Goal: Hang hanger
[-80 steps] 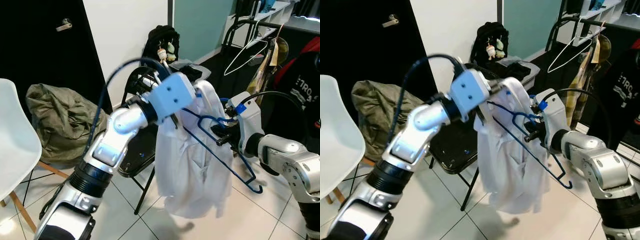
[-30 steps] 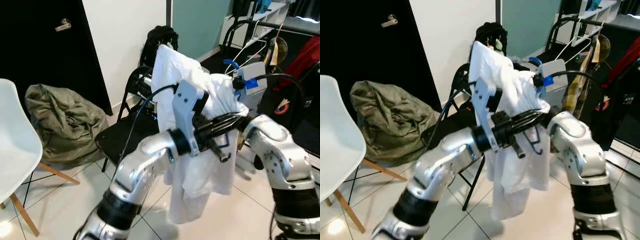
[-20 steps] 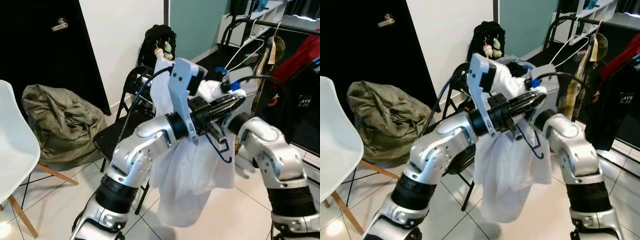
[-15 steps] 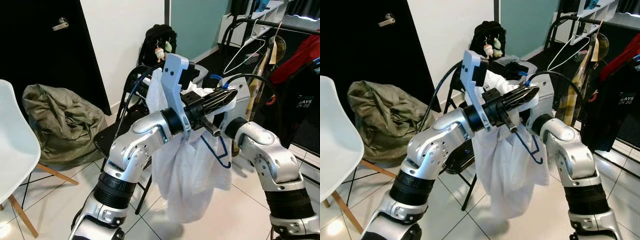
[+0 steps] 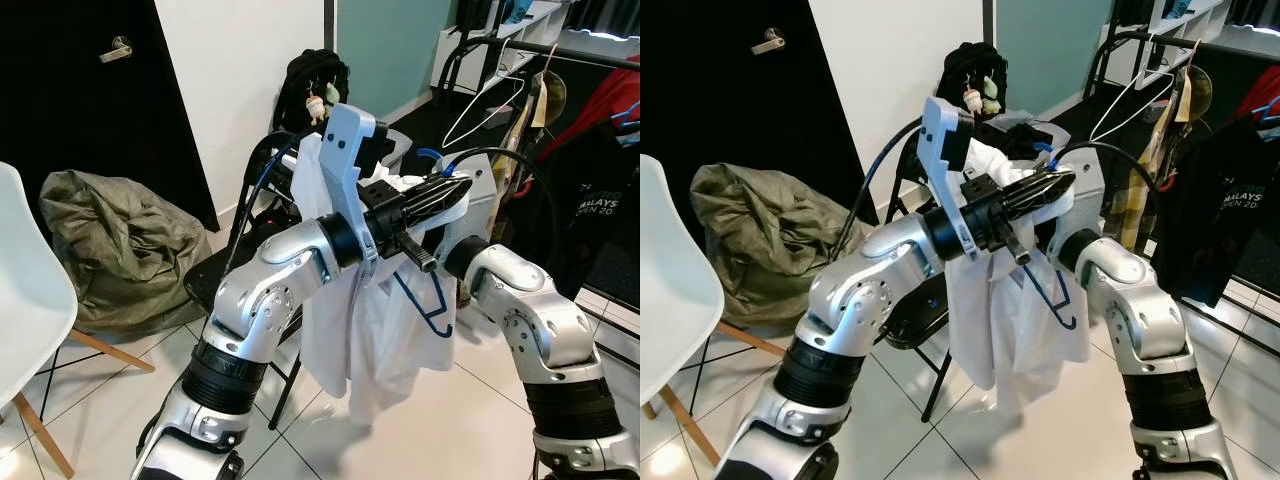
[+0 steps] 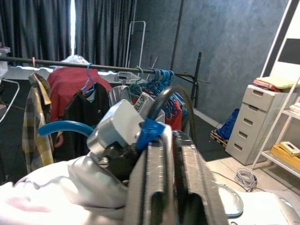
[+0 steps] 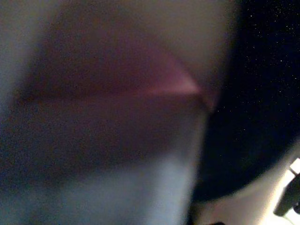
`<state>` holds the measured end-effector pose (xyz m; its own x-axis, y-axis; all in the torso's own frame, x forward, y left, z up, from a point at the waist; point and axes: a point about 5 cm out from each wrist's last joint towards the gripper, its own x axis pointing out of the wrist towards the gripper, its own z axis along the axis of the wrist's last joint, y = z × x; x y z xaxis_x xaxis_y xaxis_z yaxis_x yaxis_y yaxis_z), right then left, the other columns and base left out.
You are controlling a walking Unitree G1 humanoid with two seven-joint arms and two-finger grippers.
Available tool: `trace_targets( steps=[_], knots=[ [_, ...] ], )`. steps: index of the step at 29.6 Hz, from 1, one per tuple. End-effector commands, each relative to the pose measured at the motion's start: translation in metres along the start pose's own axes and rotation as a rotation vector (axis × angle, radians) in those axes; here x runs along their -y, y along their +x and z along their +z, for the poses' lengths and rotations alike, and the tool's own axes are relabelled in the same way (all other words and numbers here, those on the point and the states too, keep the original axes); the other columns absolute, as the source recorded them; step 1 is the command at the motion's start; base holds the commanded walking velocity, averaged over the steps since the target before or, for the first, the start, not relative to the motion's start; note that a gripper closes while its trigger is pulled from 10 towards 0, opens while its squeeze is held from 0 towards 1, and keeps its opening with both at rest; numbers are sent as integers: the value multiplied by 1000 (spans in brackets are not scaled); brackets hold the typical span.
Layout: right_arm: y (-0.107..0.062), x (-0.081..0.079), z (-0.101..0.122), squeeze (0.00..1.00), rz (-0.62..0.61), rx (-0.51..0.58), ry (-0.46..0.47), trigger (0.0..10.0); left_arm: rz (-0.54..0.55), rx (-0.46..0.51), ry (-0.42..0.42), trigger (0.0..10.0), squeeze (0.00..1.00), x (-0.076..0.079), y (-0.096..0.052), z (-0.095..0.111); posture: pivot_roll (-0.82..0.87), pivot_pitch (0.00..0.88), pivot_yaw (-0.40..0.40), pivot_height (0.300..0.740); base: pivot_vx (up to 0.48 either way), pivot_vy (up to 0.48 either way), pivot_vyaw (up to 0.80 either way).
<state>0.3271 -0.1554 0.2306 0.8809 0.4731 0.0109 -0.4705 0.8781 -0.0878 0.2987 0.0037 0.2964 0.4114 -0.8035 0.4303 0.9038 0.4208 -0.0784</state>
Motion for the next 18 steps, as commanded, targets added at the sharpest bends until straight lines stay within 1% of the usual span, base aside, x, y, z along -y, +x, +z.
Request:
trace_targets(
  steps=[1, 2, 3, 4, 6, 7, 8, 9, 11, 12, 13, 14, 15, 17, 18],
  knots=[
    [-7, -43, -22, 0, 274, 5, 7, 10000, 480, 325, 200, 10000, 1000, -53, -33, 81, -67, 50, 48, 740, 0, 0, 0],
    [-7, -43, -22, 0, 274, 5, 7, 10000, 480, 325, 200, 10000, 1000, -53, -33, 81, -67, 50, 48, 740, 0, 0, 0],
    [-8, -39, -22, 0, 260, 6, 7, 10000, 471, 308, 234, 10000, 1000, -56, -36, 83, -69, 49, 48, 740, 0, 0, 0],
    [-8, -39, -22, 0, 260, 6, 7, 10000, 471, 308, 234, 10000, 1000, -56, -36, 83, -69, 49, 48, 740, 0, 0, 0],
    [-10, -33, -23, 0, 235, 0, 1, 10000, 438, 243, 333, 10000, 1000, -61, -41, 85, -72, 47, 51, 740, 0, 0, 0],
    [-10, -33, -23, 0, 235, 0, 1, 10000, 438, 243, 333, 10000, 1000, -61, -41, 85, -72, 47, 51, 740, 0, 0, 0],
    [-10, -32, -24, 0, 229, -3, -2, 10000, 428, 221, 361, 10000, 1000, -62, -43, 85, -72, 47, 51, 740, 0, 0, 0],
    [-10, -32, -24, 0, 229, -3, -2, 10000, 428, 221, 361, 10000, 1000, -62, -43, 85, -72, 47, 51, 740, 0, 0, 0],
    [-10, -30, -26, 0, 215, -13, -6, 10000, 412, 187, 388, 10000, 1000, -65, -45, 85, -70, 46, 51, 740, 0, 0, 0],
    [-10, -30, -26, 0, 215, -13, -6, 10000, 412, 187, 388, 10000, 1000, -65, -45, 85, -70, 46, 51, 740, 0, 0, 0],
    [-10, -29, -27, 0, 211, -15, -6, 10000, 388, 159, 414, 10000, 1000, -64, -46, 83, -71, 47, 50, 740, 0, 0, 0],
    [-10, -29, -27, 0, 211, -15, -6, 10000, 388, 159, 414, 10000, 1000, -64, -46, 83, -71, 47, 50, 740, 0, 0, 0],
    [-10, -28, -27, 0, 207, -15, -7, 10000, 359, 116, 440, 10000, 612, -63, -47, 80, -71, 47, 50, 740, 0, 0, 0],
    [-10, -28, -27, 0, 207, -15, -7, 10000, 359, 116, 440, 10000, 612, -63, -47, 80, -71, 47, 50, 740, 0, 0, 0],
    [-11, -27, -26, 0, 204, -13, -6, 10000, 335, 76, 466, 10000, 0, -63, -48, 78, -71, 51, 50, 740, 0, 0, 0]
  ],
)
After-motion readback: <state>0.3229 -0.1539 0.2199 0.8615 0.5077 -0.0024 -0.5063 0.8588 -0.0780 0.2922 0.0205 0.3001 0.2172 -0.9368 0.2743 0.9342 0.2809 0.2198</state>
